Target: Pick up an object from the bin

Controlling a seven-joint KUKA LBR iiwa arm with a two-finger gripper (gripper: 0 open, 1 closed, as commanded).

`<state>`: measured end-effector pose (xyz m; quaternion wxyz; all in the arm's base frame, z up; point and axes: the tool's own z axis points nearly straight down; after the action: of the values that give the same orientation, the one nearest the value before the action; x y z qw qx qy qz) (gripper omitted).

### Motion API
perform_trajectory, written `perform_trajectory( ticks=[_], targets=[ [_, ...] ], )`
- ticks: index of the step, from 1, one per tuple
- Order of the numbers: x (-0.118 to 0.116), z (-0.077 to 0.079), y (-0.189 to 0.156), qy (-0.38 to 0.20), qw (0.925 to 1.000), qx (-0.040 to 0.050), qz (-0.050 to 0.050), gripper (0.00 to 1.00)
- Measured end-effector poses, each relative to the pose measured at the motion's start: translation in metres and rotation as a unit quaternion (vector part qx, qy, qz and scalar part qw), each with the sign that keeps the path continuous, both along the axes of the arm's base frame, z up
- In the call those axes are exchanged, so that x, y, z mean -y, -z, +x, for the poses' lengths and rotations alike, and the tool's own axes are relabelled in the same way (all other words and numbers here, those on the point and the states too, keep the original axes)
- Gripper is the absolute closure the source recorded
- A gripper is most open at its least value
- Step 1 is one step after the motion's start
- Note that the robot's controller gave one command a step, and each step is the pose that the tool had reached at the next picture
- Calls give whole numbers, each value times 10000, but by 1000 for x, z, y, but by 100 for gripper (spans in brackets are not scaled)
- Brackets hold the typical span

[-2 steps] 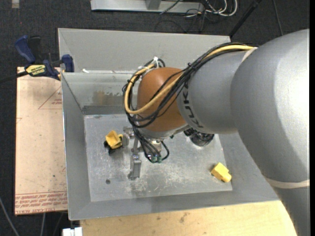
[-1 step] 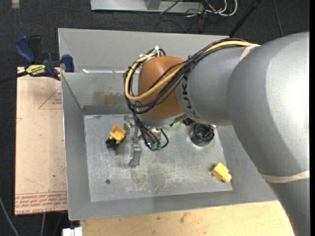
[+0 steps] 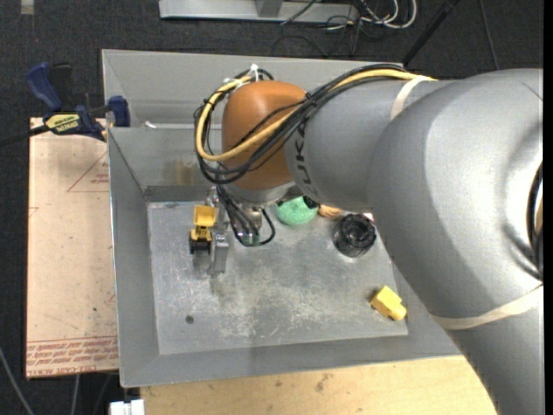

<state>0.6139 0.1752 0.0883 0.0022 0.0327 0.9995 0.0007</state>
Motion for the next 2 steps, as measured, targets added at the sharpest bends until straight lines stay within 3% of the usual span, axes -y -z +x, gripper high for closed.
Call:
perform_trajectory(
  ticks=[1,2],
  targets=[
    [12,21,4,130,9999,-8,1,100],
    [12,21,4,130,9999,-8,2,100]
  ],
)
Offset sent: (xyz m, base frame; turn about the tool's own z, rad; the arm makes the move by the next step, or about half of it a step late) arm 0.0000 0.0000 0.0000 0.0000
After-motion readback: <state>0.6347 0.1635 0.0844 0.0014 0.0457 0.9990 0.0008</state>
